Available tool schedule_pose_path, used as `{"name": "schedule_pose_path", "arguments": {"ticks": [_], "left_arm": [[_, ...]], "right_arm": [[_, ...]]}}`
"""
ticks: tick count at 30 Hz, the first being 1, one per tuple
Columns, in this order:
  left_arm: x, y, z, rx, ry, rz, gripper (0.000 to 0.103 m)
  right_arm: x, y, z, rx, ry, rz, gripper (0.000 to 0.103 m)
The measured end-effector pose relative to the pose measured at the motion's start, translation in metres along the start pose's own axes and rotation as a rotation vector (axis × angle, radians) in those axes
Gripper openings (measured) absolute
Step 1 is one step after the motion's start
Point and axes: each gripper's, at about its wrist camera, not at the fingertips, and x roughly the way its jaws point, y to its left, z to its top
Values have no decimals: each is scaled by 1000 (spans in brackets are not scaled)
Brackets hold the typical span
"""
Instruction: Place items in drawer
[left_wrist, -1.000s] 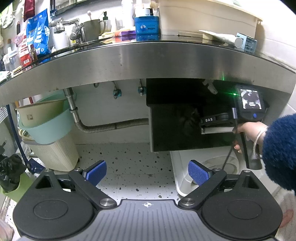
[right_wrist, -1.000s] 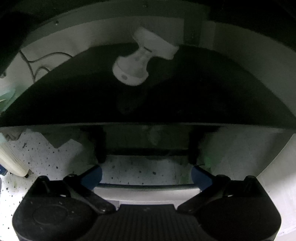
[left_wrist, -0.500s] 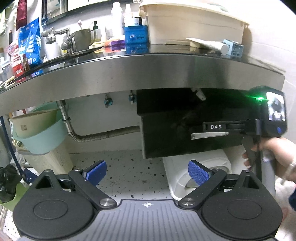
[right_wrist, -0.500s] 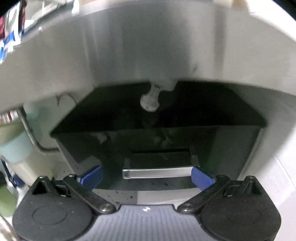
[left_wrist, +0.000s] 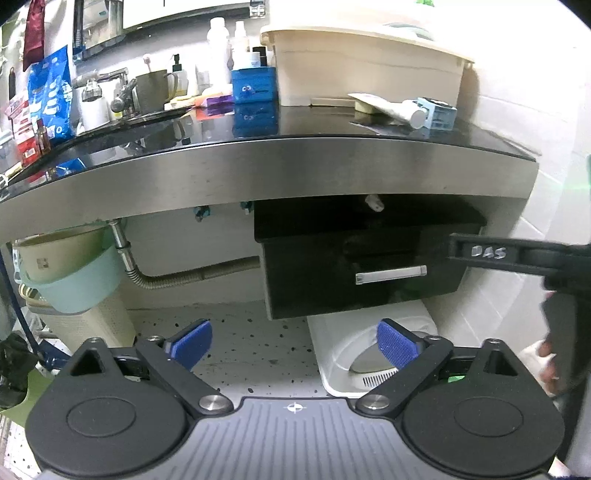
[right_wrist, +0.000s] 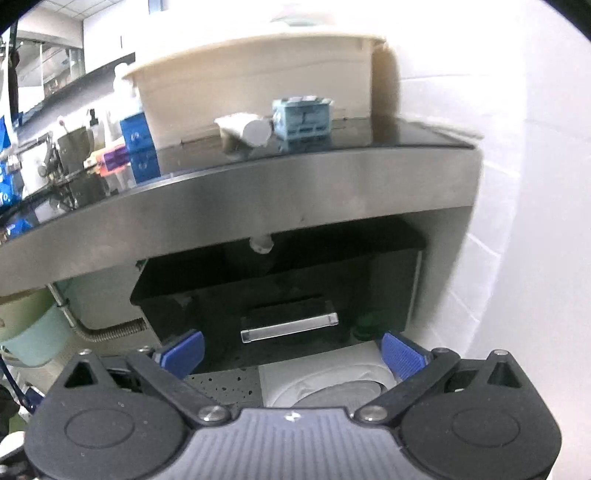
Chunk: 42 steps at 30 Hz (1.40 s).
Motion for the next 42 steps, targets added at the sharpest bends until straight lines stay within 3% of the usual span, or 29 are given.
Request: {"name": "schedule_pose_path", "arguments": {"ticks": [9, 16, 24, 30, 42], "left_arm": [[-27, -5, 12, 2, -26, -32, 101], [-44, 0, 25, -34, -27, -32, 101], [-67, 4, 37, -31, -60, 40, 101], [-77, 10, 45, -63, -37, 14, 101], [-90, 12, 50, -72, -55, 34, 101]], "right_arm": [[-58, -4, 11, 5, 67, -23, 103], [-96, 6, 11, -78, 29, -41, 103], [-120, 14, 17, -86, 29, -18, 103], [-138, 20, 21, -78, 24, 27, 103], [-155, 28, 24, -98, 13, 56, 103]]}}
